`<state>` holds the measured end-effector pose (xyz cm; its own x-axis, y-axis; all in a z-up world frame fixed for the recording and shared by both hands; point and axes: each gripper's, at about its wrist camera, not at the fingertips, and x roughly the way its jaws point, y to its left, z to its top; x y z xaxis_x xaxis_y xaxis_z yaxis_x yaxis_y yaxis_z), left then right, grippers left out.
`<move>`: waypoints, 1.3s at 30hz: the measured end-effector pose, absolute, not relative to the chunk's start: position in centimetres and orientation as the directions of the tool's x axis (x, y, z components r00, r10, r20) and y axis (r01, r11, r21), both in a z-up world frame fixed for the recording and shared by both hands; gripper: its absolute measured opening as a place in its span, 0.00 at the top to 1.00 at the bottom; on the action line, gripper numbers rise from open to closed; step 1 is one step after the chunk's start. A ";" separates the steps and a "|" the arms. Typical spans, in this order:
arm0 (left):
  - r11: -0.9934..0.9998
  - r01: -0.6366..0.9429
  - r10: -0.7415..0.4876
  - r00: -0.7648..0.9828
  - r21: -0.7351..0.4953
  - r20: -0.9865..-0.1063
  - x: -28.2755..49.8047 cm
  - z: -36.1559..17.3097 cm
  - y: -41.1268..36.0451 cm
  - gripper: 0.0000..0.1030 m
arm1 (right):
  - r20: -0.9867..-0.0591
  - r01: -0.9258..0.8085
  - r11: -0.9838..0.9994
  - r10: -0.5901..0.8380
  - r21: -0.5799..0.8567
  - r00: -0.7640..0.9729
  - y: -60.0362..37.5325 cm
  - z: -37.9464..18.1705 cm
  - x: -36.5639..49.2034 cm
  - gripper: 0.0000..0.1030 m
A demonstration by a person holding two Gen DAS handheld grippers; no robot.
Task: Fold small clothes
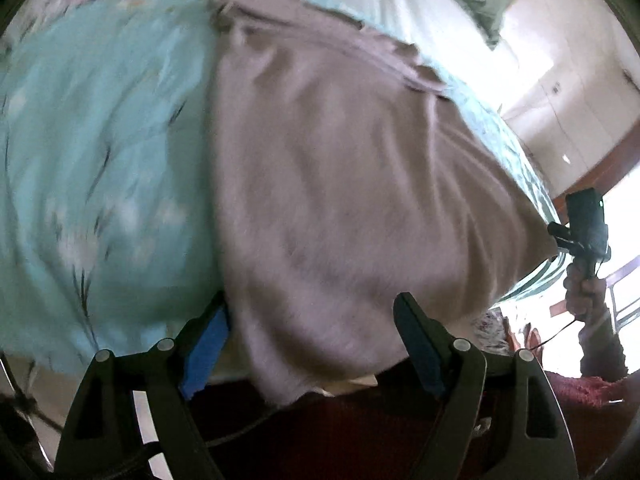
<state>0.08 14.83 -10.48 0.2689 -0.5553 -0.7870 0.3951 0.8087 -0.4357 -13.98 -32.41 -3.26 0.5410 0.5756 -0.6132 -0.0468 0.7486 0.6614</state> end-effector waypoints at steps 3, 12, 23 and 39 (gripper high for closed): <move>0.792 0.365 -0.594 0.280 -0.489 -0.754 -0.1 -11.2 15.6 0.22 | -0.604 -0.052 0.743 0.580 0.667 0.547 -32.1 -3.5 -13.9 0.44; 0.719 0.412 -0.674 0.216 -0.560 -0.706 -0.4 -11.6 15.6 0.31 | -0.582 -0.041 0.719 0.593 0.693 0.556 -32.3 -4.2 -13.7 0.64; 0.689 0.376 -0.716 0.220 -0.620 -0.662 -0.1 -12.7 17.4 0.94 | -0.606 -0.047 0.737 0.588 0.674 0.536 -32.5 -4.3 -14.3 0.90; 0.726 0.409 -0.682 0.332 -0.552 -0.652 -2.7 -9.1 17.4 0.97 | -0.521 -0.059 0.689 0.599 0.723 0.608 -33.7 -4.7 -17.2 0.92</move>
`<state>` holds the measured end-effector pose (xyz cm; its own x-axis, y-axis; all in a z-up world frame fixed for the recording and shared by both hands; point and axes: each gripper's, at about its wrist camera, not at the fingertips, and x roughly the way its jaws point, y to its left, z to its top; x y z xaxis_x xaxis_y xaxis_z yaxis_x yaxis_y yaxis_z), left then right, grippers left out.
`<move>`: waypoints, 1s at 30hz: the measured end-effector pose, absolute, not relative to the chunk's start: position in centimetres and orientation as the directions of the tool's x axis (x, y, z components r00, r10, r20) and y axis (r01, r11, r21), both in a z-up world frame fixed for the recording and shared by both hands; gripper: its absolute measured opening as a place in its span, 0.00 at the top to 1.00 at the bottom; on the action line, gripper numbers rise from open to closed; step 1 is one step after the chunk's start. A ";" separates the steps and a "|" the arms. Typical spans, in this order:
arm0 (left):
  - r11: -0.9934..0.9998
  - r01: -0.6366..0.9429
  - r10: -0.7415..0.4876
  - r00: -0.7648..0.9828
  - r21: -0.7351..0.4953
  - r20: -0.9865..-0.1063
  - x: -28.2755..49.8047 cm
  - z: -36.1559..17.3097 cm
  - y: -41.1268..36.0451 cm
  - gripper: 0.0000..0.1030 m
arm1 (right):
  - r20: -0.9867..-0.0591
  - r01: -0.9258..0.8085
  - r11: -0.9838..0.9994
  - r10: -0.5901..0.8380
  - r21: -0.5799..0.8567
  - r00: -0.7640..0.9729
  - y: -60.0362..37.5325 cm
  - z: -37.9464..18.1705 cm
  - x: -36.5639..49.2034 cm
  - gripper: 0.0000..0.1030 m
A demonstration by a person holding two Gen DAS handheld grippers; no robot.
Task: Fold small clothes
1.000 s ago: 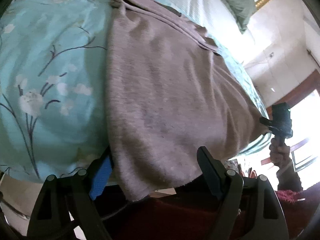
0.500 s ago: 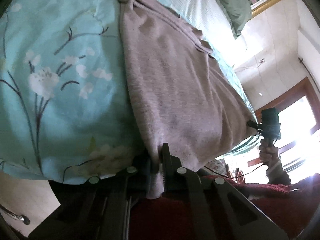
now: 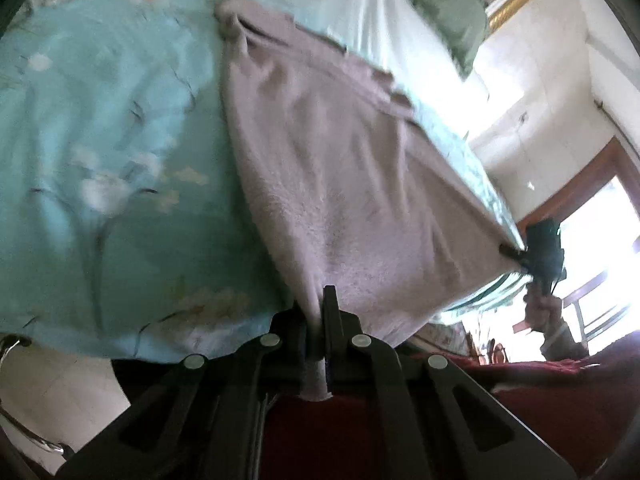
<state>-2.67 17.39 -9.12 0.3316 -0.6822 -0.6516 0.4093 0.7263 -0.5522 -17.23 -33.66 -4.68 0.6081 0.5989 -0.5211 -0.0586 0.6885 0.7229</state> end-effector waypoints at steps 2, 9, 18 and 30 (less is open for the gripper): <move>0.723 0.395 -0.690 0.360 -0.567 -0.628 -3.0 -8.3 18.1 0.97 | -0.503 -0.069 0.674 0.611 0.735 0.612 -33.5 -4.6 -18.1 0.93; 0.675 0.402 -0.735 0.444 -0.619 -0.513 -1.3 -3.4 18.3 0.97 | -0.391 -0.148 0.612 0.653 0.777 0.648 -33.1 -2.5 -16.8 0.93; 0.732 0.447 -0.665 0.633 -0.515 -0.396 9.1 5.7 16.7 0.97 | -0.301 -0.198 0.687 0.534 0.699 0.790 -36.5 6.1 -7.3 0.93; 0.875 0.262 -0.469 0.670 -0.408 -0.576 34.1 3.8 9.5 0.97 | -0.484 0.061 0.778 0.326 0.626 0.812 -43.1 5.8 15.5 0.93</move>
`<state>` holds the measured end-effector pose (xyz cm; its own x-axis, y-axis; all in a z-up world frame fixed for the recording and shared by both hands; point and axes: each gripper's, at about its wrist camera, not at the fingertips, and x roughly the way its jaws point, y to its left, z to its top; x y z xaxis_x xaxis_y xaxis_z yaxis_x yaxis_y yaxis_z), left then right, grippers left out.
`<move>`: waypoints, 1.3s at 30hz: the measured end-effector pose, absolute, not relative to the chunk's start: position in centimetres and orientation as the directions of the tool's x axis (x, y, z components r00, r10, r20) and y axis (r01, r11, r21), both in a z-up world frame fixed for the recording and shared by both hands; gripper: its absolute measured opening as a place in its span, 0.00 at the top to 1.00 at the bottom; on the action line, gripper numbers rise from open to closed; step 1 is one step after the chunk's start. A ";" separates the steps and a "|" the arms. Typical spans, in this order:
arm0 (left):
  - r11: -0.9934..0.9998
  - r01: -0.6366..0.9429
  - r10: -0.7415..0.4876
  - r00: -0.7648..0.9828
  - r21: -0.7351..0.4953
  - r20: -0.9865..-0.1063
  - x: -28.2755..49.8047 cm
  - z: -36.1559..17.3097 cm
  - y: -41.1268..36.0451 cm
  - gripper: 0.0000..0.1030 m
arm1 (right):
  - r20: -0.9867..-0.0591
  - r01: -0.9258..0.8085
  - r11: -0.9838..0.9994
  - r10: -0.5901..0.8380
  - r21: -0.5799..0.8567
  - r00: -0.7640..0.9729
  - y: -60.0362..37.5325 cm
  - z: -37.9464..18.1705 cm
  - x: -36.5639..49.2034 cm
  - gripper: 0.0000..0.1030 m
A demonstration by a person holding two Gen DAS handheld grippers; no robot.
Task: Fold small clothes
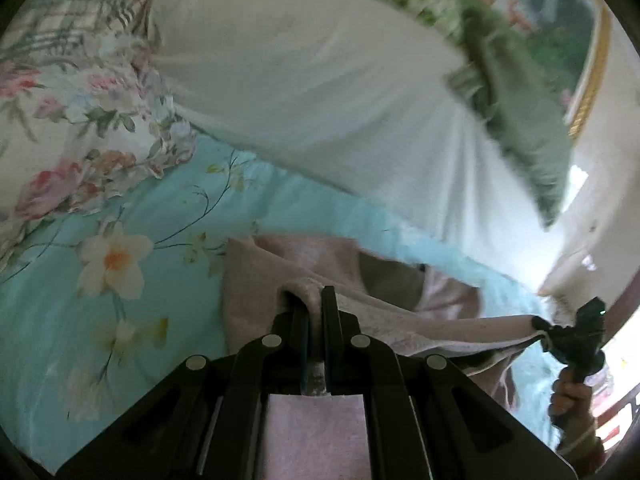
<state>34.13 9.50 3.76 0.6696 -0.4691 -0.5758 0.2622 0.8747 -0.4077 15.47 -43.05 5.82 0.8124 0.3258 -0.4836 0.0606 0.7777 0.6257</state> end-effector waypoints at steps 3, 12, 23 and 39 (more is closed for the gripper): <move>0.896 0.231 -0.434 0.645 -0.380 -0.630 37.7 1.1 8.5 0.97 | -0.554 0.117 0.796 0.299 0.594 0.777 -43.5 3.5 19.0 0.93; 0.909 0.158 -0.405 0.548 -0.385 -0.732 41.9 -4.9 8.1 0.85 | -0.610 0.203 0.742 0.327 0.639 0.722 -45.6 -1.2 22.1 0.85; 0.820 0.482 -0.525 0.424 -0.307 -0.738 30.2 -3.3 0.9 0.58 | -0.615 -0.043 0.897 0.336 0.440 0.714 -37.1 4.7 16.2 0.52; 0.975 0.212 -0.176 0.557 -0.066 -0.812 46.7 -5.4 0.8 0.78 | -0.696 0.195 0.961 -0.005 0.194 0.718 -39.0 1.9 29.9 0.63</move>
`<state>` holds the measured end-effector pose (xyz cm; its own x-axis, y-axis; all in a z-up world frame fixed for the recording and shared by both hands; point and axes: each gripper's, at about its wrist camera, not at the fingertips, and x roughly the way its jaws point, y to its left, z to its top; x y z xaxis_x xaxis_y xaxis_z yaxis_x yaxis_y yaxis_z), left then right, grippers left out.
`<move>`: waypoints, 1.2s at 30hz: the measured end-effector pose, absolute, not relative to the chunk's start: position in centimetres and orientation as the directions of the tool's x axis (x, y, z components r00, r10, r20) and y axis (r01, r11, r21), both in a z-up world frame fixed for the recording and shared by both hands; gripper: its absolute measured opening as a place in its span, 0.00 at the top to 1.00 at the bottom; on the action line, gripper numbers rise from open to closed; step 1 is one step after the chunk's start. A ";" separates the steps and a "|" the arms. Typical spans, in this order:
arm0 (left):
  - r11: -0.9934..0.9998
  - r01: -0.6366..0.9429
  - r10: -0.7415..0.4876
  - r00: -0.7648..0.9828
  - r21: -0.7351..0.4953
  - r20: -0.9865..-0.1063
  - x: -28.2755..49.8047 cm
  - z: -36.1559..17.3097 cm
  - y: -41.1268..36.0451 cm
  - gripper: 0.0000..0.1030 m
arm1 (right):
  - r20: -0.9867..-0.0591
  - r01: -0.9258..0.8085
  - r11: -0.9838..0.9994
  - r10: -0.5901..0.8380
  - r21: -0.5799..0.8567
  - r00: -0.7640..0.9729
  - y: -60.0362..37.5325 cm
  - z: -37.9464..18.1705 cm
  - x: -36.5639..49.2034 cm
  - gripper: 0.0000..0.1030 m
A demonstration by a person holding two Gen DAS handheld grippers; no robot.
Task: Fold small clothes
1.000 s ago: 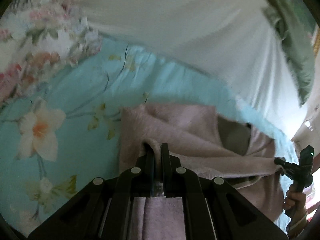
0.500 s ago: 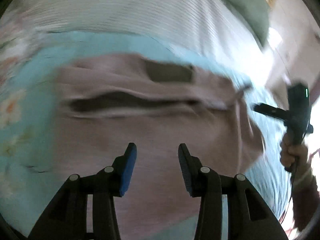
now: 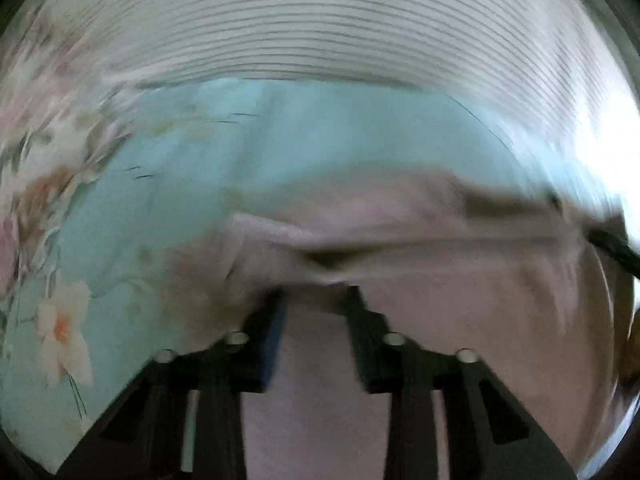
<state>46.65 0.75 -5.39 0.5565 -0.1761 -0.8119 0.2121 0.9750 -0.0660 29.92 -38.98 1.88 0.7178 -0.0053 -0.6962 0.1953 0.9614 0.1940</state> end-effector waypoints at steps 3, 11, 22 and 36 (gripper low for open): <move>0.975 0.104 -0.219 0.572 -0.195 -0.790 47.8 -4.7 4.9 0.91 | -0.624 0.326 0.871 -0.030 0.366 0.781 -43.2 2.6 27.5 0.61; 0.922 0.186 -0.379 0.608 -0.338 -0.698 37.3 -2.1 7.1 0.76 | -0.585 0.073 0.884 0.242 0.462 0.774 -37.6 2.9 18.6 0.61; 0.897 0.363 -0.414 0.495 -0.252 -0.764 32.9 -6.6 4.2 0.96 | -0.718 0.214 0.932 0.066 0.292 0.693 -39.9 -1.4 16.8 0.79; 0.891 0.168 -0.431 0.602 -0.422 -0.672 22.4 -2.9 11.9 0.52 | -0.591 0.157 0.858 0.194 0.489 0.783 -35.7 1.6 8.2 0.62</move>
<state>22.43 11.94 -2.90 0.6023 -0.4311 -0.6719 0.1676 0.8912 -0.4216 8.17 -35.73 1.58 0.7827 0.1941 -0.5914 0.1566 0.8582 0.4888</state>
